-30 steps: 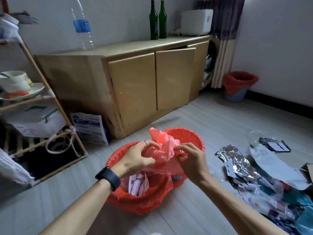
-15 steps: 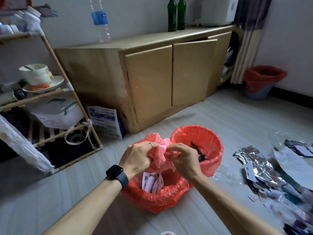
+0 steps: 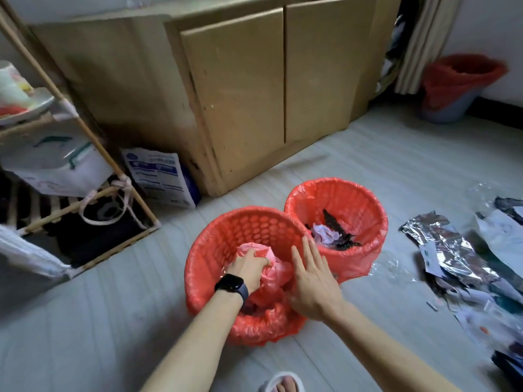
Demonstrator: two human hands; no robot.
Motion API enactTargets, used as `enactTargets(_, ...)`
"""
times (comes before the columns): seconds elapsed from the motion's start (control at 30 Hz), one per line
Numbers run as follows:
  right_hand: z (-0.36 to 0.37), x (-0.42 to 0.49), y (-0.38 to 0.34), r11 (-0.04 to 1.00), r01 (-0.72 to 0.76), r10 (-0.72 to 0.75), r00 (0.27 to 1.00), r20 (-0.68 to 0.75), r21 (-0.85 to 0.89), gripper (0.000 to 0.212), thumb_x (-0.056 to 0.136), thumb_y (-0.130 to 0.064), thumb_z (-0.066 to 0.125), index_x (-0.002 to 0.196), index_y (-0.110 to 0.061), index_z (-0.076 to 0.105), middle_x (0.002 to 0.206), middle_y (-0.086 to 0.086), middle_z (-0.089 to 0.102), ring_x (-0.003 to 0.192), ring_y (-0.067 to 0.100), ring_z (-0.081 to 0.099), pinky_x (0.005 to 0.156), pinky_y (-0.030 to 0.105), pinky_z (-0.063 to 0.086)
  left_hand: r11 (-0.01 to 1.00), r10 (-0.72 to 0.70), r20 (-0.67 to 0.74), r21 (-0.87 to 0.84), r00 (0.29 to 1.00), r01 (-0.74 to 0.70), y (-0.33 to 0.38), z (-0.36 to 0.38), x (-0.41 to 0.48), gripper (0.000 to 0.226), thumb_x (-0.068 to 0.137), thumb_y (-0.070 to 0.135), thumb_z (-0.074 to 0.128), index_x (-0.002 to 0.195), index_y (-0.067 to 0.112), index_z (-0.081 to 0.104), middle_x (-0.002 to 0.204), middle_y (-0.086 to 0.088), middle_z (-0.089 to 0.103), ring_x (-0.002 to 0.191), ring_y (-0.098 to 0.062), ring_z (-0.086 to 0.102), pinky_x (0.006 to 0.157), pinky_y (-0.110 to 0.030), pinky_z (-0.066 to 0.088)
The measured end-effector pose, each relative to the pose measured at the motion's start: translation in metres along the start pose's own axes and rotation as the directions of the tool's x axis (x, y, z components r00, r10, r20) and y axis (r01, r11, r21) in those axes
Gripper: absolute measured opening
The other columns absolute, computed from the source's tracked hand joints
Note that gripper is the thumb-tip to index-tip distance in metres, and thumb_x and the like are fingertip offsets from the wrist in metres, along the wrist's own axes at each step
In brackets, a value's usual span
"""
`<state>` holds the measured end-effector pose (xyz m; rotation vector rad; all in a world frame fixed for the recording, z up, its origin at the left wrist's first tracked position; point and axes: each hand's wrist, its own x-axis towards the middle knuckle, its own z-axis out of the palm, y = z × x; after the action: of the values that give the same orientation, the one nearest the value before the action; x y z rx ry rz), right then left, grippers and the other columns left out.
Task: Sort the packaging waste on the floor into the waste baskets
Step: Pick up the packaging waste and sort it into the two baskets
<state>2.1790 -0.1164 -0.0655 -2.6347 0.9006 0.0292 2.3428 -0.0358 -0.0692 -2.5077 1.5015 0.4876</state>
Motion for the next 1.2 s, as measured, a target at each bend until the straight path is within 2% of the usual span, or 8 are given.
enactTargets(0.2, 0.015, -0.002, 0.004, 0.997, 0.03, -0.022, 0.994, -0.108, 0.073, 0.089, 0.083, -0.035, 0.052, 0.156, -0.003, 0.012, 0.163, 0.017, -0.016, 0.15, 0.025, -0.024, 0.124, 0.045, 0.005, 0.991, 0.105, 0.226, 0.061, 0.968, -0.122, 0.015, 0.048, 0.038, 0.036, 0.09, 0.013, 0.054, 0.123, 0.024, 0.063, 0.128, -0.011, 0.062, 0.119, -0.033, 0.059, 0.095, -0.041, 0.047)
enactTargets(0.4, 0.028, -0.004, 0.011, 0.956, 0.011, 0.039, 0.986, -0.164, 0.294, 0.094, 0.078, -0.022, 0.044, 0.156, -0.002, -0.003, 0.16, 0.011, -0.03, 0.15, 0.024, -0.024, 0.118, 0.023, -0.012, 0.994, 0.062, 0.346, 0.065, 0.936, -0.09, 0.003, 0.079, 0.057, 0.032, 0.093, 0.011, 0.051, 0.123, 0.011, 0.063, 0.131, -0.016, 0.06, 0.12, -0.035, 0.057, 0.097, -0.041, 0.048)
enactTargets(0.53, 0.029, -0.004, 0.009, 0.953, 0.037, 0.024, 0.98, -0.197, 0.301, 0.09, 0.074, -0.025, 0.027, 0.156, 0.001, 0.0, 0.162, 0.014, -0.023, 0.151, 0.026, -0.019, 0.123, 0.032, -0.002, 0.997, 0.046, 0.361, 0.036, 0.931, -0.064, 0.0, 0.084, 0.061, 0.03, 0.095, 0.016, 0.054, 0.124, 0.013, 0.061, 0.133, -0.014, 0.059, 0.118, -0.034, 0.059, 0.098, -0.039, 0.048)
enactTargets(0.7, 0.024, -0.005, 0.016, 0.966, 0.029, 0.017, 0.984, -0.175, 0.258, 0.094, 0.074, -0.028, 0.037, 0.156, 0.002, 0.001, 0.163, 0.017, -0.018, 0.152, 0.026, -0.014, 0.124, 0.039, 0.01, 0.995, 0.093, 0.377, -0.072, 0.922, -0.07, 0.005, 0.066, 0.048, 0.051, 0.092, 0.036, 0.058, 0.14, 0.025, 0.047, 0.148, -0.008, 0.044, 0.135, -0.029, 0.042, 0.105, -0.034, 0.036)
enactTargets(0.83, 0.016, -0.004, 0.017, 0.97, 0.018, 0.008, 0.994, -0.107, 0.242, 0.093, 0.079, -0.042, 0.03, 0.156, -0.001, -0.002, 0.164, 0.017, -0.015, 0.153, 0.024, -0.011, 0.124, 0.037, 0.009, 0.984, 0.066, 0.387, -0.177, 0.92, 0.004, -0.004, 0.028, 0.028, 0.081, 0.076, 0.05, 0.057, 0.151, 0.031, 0.033, 0.153, -0.014, 0.031, 0.142, -0.029, 0.032, 0.112, -0.029, 0.031)
enactTargets(1.0, -0.014, -0.014, 0.017, 0.978, 0.061, -0.045, 0.996, -0.081, 0.199, 0.082, 0.095, -0.035, 0.045, 0.156, 0.0, 0.004, 0.165, 0.017, -0.006, 0.153, 0.023, -0.007, 0.12, 0.025, -0.012, 0.976, 0.093, 0.224, -0.214, 0.97, -0.045, -0.017, -0.029, -0.005, 0.052, 0.082, 0.029, 0.068, 0.133, 0.037, 0.059, 0.134, 0.005, 0.06, 0.121, -0.018, 0.056, 0.095, -0.019, 0.038)
enactTargets(1.1, -0.041, -0.031, 0.021, 0.979, 0.064, -0.046, 0.994, -0.098, 0.192, 0.077, 0.095, -0.035, 0.044, 0.158, -0.006, 0.009, 0.165, 0.014, 0.006, 0.153, 0.027, 0.004, 0.123, 0.03, -0.004, 0.968, 0.114, 0.06, -0.23, 0.992, -0.097, -0.007, -0.058, -0.023, 0.036, 0.086, 0.027, 0.062, 0.121, 0.033, 0.065, 0.124, 0.007, 0.066, 0.114, -0.014, 0.059, 0.094, -0.021, 0.041)
enactTargets(1.2, -0.067, -0.046, 0.032, 0.989, 0.055, -0.038, 0.992, -0.119, 0.14, 0.07, 0.089, -0.031, 0.047, 0.152, -0.005, 0.03, 0.16, 0.017, 0.027, 0.149, 0.032, 0.021, 0.123, 0.033, 0.008, 0.949, 0.165, -0.079, -0.257, 0.983, -0.18, 0.018, -0.08, -0.033, 0.034, 0.086, 0.024, 0.059, 0.118, 0.031, 0.066, 0.12, 0.006, 0.068, 0.114, -0.014, 0.061, 0.099, -0.026, 0.045)
